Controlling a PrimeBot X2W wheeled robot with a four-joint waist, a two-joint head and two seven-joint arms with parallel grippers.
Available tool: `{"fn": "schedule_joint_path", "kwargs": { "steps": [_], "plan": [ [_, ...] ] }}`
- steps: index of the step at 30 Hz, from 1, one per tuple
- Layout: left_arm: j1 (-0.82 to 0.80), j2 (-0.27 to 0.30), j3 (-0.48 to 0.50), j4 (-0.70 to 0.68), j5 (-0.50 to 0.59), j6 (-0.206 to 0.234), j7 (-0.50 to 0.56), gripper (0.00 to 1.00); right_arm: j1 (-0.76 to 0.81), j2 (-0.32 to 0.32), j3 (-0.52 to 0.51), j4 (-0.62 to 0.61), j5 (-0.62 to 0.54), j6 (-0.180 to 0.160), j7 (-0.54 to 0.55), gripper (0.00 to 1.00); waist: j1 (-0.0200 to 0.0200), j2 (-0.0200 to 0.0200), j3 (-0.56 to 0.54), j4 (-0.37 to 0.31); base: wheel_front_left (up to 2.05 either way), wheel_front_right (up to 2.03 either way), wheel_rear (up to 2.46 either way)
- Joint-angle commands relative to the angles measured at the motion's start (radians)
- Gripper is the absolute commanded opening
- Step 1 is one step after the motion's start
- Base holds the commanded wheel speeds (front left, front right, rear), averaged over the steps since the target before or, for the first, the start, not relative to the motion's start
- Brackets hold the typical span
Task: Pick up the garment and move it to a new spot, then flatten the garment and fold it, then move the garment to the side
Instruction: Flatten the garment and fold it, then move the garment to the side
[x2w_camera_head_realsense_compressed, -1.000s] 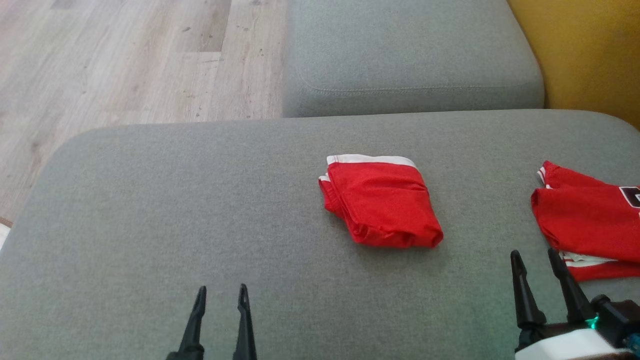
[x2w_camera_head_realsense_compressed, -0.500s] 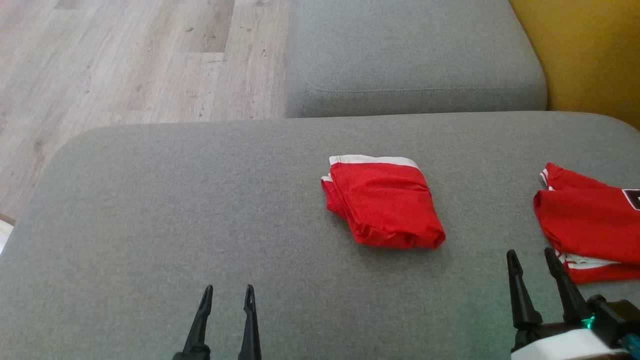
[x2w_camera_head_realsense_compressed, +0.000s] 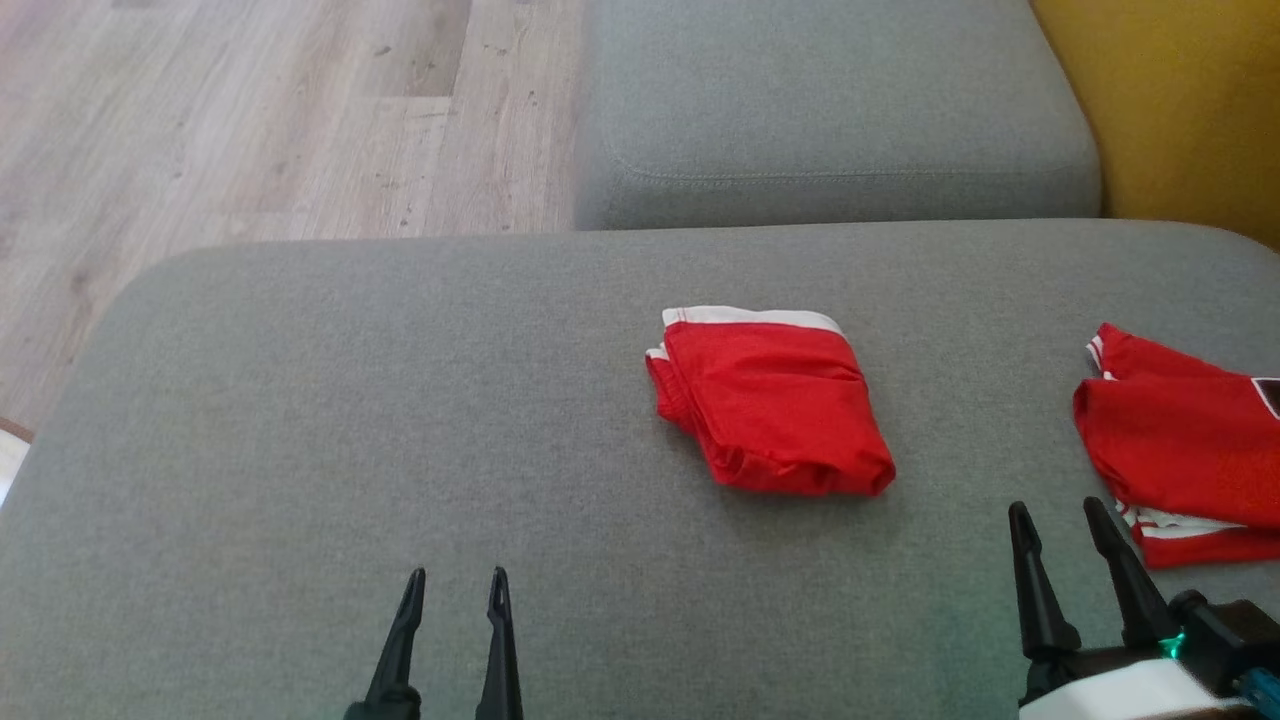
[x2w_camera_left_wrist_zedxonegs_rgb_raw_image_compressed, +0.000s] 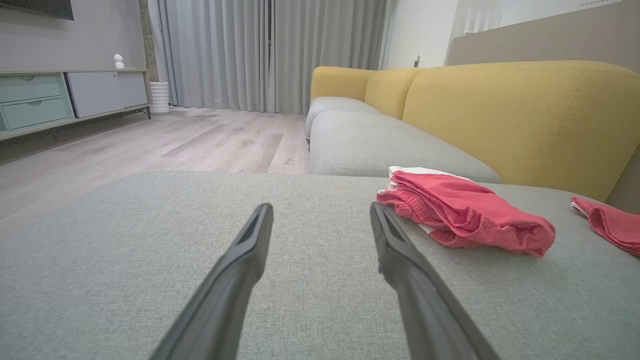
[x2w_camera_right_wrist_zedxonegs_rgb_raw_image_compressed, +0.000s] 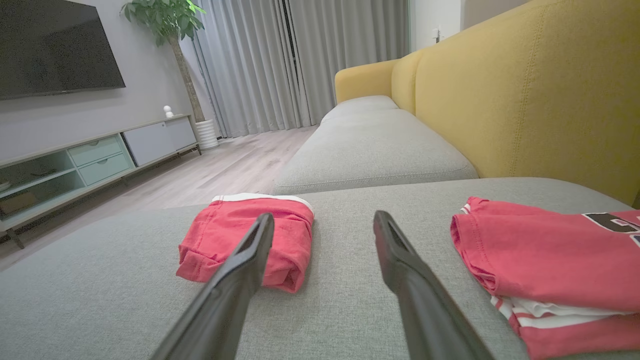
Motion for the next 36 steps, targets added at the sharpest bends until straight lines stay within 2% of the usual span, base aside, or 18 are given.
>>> {"fn": "schedule_joint_path", "kwargs": {
  "steps": [1, 10, 14, 18, 25, 32, 33, 34, 35, 36],
  "plan": [
    [-0.059, -0.002, 0.022, -0.034, 0.001, 0.005, -0.005, 1.0, -0.027, -0.021, 0.017, -0.029, -0.011, -0.001, -0.012, 1.0, 0.0, -0.0001, 0.005, 0.003, 0.0, 0.0, 0.0],
    [-0.073, -0.002, 0.014, -0.051, -0.003, 0.014, -0.005, 1.0, -0.08, -0.039, 0.045, -0.008, -0.001, -0.001, -0.012, 1.0, 0.0, -0.0001, 0.094, 0.01, 0.0, 0.0, 0.0],
    [-0.112, -0.002, 0.004, -0.057, -0.008, 0.018, -0.005, 1.0, -0.178, -0.069, 0.075, 0.024, 0.01, -0.001, -0.012, 1.0, 0.0, -0.0001, 0.182, 0.011, 0.0, 0.0, 0.0],
    [-0.169, -0.002, -0.013, -0.055, -0.003, 0.022, -0.005, 1.0, -0.307, -0.087, 0.108, 0.106, 0.044, -0.001, -0.002, 1.0, 0.0, -0.0001, 0.257, 0.016, 0.0, 0.0, 0.0],
    [-0.244, -0.002, -0.045, -0.033, -0.013, 0.022, -0.005, 1.0, -0.508, -0.069, 0.124, 0.277, 0.131, -0.001, 0.125, 1.0, 0.0, -0.0001, 0.328, 0.032, 0.0, 0.0, 0.0],
    [-0.292, -0.002, -0.082, 0.0, -0.054, 0.03, -0.005, 1.0, -0.612, -0.048, 0.223, 0.43, 0.236, -0.001, 0.247, 1.0, 0.0, -0.0001, 0.346, 0.055, 0.0, 0.0, 0.0],
    [-0.295, -0.002, -0.087, 0.003, -0.059, 0.032, -0.005, 1.0, -0.614, -0.045, 0.244, 0.443, 0.257, -0.001, 0.267, 0.8, 0.0, -0.0001, 0.346, 0.057, 0.0, 0.0, 0.0],
    [-0.297, -0.002, -0.09, 0.005, -0.062, 0.034, -0.005, 1.0, -0.614, -0.041, 0.261, 0.452, 0.284, -0.001, 0.285, 0.37, 0.0, -0.0001, 0.345, 0.057, 0.0, 0.0, 0.0],
    [-0.298, -0.002, -0.093, 0.007, -0.065, 0.037, -0.005, 1.0, -0.614, -0.041, 0.278, 0.453, 0.309, -0.001, 0.295, 0.0, 0.0, -0.0001, 0.343, 0.057, 0.0, 0.0, 0.0],
    [-0.299, -0.002, -0.094, 0.009, -0.068, 0.039, -0.005, 1.0, -0.614, -0.047, 0.294, 0.451, 0.326, -0.001, 0.297, 0.0, 0.0, -0.0001, 0.342, 0.055, 0.0, 0.0, 0.0]
  ]
}}
